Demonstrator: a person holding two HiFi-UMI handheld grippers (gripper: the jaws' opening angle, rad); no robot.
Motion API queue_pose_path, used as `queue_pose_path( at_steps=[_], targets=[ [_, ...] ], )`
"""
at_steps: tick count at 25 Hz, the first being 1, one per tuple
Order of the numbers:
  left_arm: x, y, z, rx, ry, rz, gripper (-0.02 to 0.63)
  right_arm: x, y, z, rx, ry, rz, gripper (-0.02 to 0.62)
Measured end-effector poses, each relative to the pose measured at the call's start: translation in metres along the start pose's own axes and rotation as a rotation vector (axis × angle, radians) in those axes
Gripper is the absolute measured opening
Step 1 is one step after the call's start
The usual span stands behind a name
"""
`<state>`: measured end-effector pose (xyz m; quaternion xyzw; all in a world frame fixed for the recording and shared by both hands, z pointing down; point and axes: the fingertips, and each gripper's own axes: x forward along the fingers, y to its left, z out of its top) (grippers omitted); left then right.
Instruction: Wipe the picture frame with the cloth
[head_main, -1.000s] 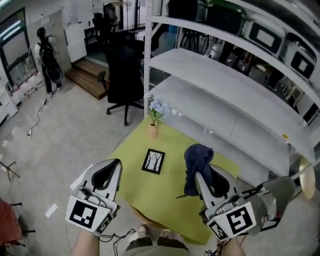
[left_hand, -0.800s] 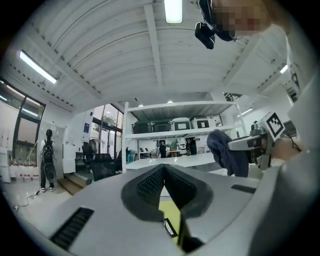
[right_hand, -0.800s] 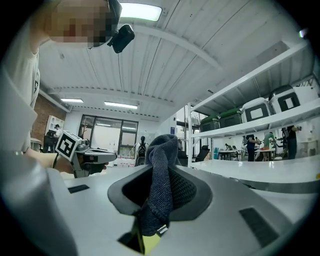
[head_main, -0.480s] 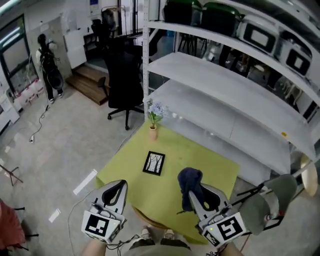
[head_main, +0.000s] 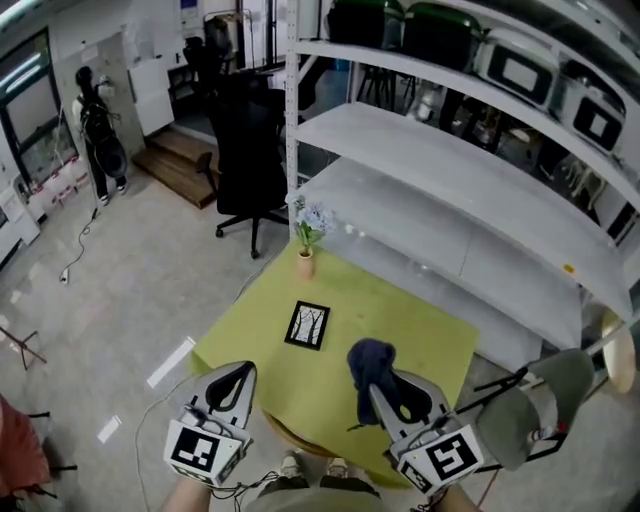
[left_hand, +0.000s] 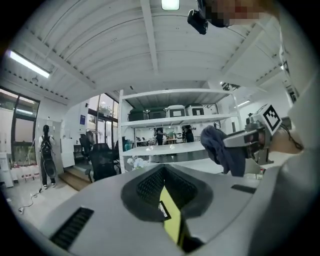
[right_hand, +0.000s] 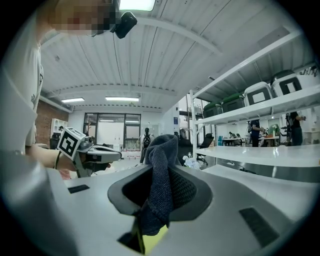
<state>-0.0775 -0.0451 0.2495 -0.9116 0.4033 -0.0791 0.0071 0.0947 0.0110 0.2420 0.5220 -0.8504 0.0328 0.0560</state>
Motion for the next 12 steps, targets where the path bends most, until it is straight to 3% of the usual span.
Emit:
queue_pose_path(
  at_steps=[12],
  targets=[
    [0.007, -0.001, 0.005, -0.007, -0.005, 0.009, 0.006, 0.004, -0.017, 0.011, -0.006, -0.035, -0.013, 0.089]
  ],
)
